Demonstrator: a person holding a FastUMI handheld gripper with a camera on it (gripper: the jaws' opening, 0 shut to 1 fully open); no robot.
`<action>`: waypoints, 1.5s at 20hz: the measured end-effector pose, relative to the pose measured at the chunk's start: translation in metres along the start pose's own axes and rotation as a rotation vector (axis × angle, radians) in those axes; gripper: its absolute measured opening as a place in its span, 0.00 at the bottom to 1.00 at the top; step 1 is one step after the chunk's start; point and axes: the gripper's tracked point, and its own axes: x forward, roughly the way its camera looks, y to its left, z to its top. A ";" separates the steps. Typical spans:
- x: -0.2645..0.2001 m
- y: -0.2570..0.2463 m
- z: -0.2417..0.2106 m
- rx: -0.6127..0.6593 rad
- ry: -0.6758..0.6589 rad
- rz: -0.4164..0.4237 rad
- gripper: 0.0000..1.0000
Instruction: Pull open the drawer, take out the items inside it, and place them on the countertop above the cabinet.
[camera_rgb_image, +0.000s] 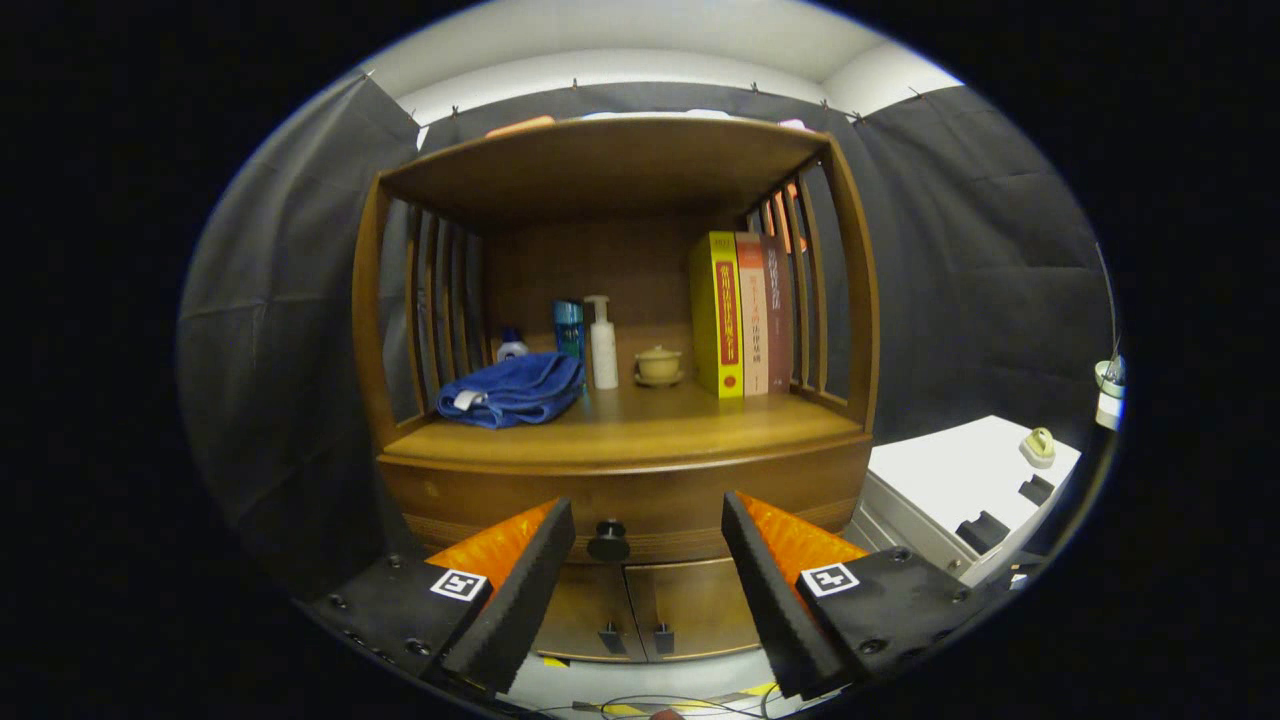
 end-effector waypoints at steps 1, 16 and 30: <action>0.006 0.001 -0.008 0.000 0.019 0.002 0.99; 0.097 0.030 -0.079 -0.026 0.174 0.024 0.99; 0.119 0.035 -0.088 -0.081 0.192 0.005 0.53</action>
